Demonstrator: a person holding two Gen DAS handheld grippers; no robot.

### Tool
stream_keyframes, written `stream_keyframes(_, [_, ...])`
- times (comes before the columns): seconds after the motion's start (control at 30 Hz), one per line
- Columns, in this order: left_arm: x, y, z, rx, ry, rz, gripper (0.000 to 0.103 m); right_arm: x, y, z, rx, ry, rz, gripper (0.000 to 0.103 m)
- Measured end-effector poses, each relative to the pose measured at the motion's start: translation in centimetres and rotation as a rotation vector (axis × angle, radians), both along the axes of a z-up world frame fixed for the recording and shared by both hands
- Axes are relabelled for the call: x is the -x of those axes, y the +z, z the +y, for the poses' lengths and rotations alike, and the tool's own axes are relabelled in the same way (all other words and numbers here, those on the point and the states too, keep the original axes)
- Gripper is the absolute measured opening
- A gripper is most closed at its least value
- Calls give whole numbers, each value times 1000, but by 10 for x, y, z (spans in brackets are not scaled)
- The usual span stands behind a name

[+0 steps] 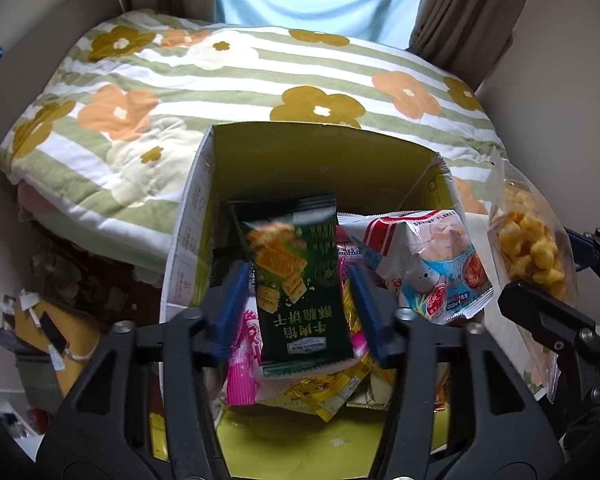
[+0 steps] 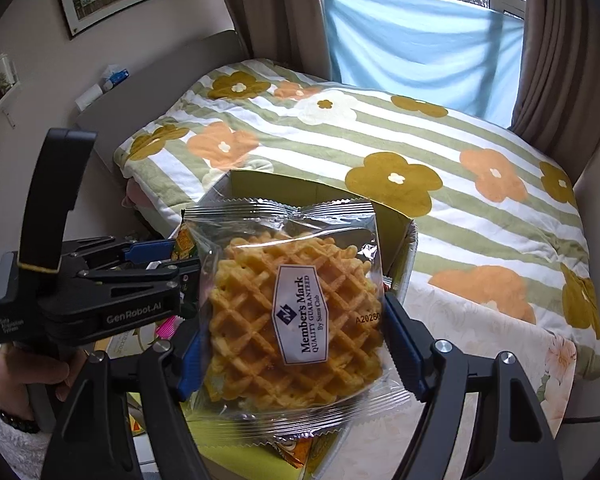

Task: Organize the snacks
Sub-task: 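Drop the green packet into the box with the left tool while the right tool drops the waffle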

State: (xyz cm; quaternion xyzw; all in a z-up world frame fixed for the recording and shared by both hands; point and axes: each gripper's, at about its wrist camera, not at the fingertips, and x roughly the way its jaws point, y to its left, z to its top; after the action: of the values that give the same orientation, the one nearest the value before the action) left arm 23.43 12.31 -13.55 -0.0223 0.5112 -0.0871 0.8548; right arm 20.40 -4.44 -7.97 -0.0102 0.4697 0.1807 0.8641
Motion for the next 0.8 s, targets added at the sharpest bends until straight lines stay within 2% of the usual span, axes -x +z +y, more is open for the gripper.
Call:
stream_keyframes(0.03, [2, 0, -2, -12, 2, -11, 95, -2, -1, -2, -5, -6, 3, 72])
stream_keyframes(0.07, [4, 2, -3, -14, 2, -31, 103, -3, -1, -3, -8, -12, 6, 72])
stream_keyframes(0.2, [12, 3, -3, -33, -4, -32, 103, -6, -1, -7, -15, -25, 13, 72])
stream_keyframes(0.4, [30, 16, 11, -23, 35, -59, 103, -12, 3, -1, -30, -4, 9, 72])
stream_keyframes(0.57, [38, 27, 20, -40, 61, -74, 103, -34, 9, 14, -58, 33, 5, 72])
stream_keyframes(0.7, [45, 26, 24, -38, 79, -68, 103, -47, -2, 33, -43, 71, 33, 74])
stream_keyframes(0.73, [46, 25, 24, -43, 82, -67, 103, -48, -5, 37, -34, 78, 34, 77])
stream_keyframes(0.8, [48, 23, 24, -56, 80, -59, 103, -43, -8, 39, -23, 71, 9, 93])
